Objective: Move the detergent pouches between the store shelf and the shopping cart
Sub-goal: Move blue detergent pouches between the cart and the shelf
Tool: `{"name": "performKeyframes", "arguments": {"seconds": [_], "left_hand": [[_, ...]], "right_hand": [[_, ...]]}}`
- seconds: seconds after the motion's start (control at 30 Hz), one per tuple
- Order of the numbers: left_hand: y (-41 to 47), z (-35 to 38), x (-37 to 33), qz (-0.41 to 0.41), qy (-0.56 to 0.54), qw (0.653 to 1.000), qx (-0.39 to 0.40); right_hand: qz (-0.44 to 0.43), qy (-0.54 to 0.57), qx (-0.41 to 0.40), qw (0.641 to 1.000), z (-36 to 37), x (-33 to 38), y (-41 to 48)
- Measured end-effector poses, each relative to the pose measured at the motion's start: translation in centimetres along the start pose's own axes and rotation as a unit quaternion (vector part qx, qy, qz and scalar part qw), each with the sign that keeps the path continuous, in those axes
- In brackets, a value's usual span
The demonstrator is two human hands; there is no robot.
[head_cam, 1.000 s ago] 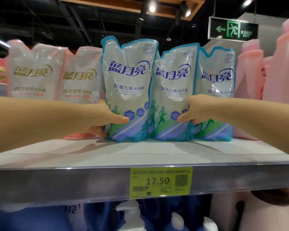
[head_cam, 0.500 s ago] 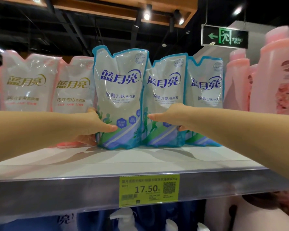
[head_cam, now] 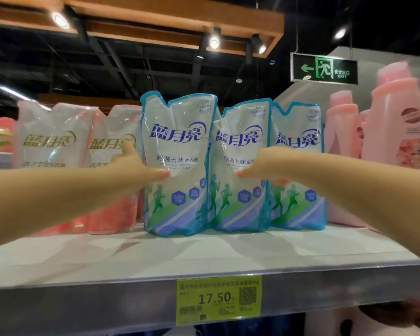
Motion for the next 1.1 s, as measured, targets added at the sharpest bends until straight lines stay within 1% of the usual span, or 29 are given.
{"name": "performKeyframes", "arguments": {"seconds": [0.03, 0.07, 0.1, 0.13, 0.17, 0.27, 0.37, 0.53, 0.67, 0.7, 0.83, 0.97, 1.1], "left_hand": [[0.2, -1.6, -2.1, 0.057, -0.009, 0.997, -0.049], [0.3, -3.1, -4.4, 0.121, -0.007, 0.988, -0.094], [0.2, -4.3, -6.6, 0.175, 0.011, 0.976, -0.131], [0.2, -4.9, -8.4, 0.217, 0.038, 0.962, -0.158], [0.3, -5.1, -9.9, 0.246, 0.064, 0.952, -0.173], [1.8, -3.0, -12.4, 0.285, 0.116, 0.937, -0.166], [3.8, -0.7, -13.4, 0.311, 0.148, 0.926, -0.155], [7.1, 0.5, -14.1, 0.318, 0.183, 0.916, -0.163], [8.8, 0.8, -14.2, 0.320, 0.210, 0.909, -0.165], [8.9, 0.8, -14.2, 0.322, 0.213, 0.906, -0.173], [8.5, 0.2, -13.7, 0.336, 0.210, 0.897, -0.195], [8.9, -0.2, -12.7, 0.331, 0.199, 0.899, -0.206], [9.1, 0.9, -13.1, 0.342, 0.198, 0.895, -0.204]], "right_hand": [[-0.005, -0.022, -0.062, 0.998, -2.3, -0.1, 0.2], [-0.012, -0.021, -0.126, 0.992, -4.7, 0.0, 0.4], [-0.025, -0.002, -0.178, 0.984, -6.8, 0.4, 0.5], [-0.045, 0.025, -0.214, 0.975, -8.3, 1.1, 0.7], [-0.066, 0.060, -0.238, 0.967, -9.5, 1.9, 0.7], [-0.127, 0.168, -0.270, 0.939, -11.2, 4.8, 1.2], [-0.146, 0.238, -0.260, 0.925, -10.8, 6.5, 2.8], [-0.139, 0.282, -0.214, 0.925, -9.5, 7.2, 5.7], [-0.137, 0.254, -0.223, 0.931, -9.2, 8.0, 7.3], [-0.135, 0.262, -0.227, 0.928, -9.3, 8.0, 7.6], [-0.129, 0.355, -0.221, 0.899, -9.4, 6.7, 8.1], [-0.125, 0.393, -0.234, 0.880, -9.2, 5.1, 7.9], [-0.147, 0.457, -0.224, 0.848, -9.2, 4.7, 7.9]]}}
Point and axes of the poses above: each hand's wrist, its own y-axis towards the middle knuckle, its own z-axis out of the palm, x = y × z, the point moved 10 cm from there along y, towards the middle knuckle, and after that the axes turned 12 degrees about z, right-handed, at the moved point
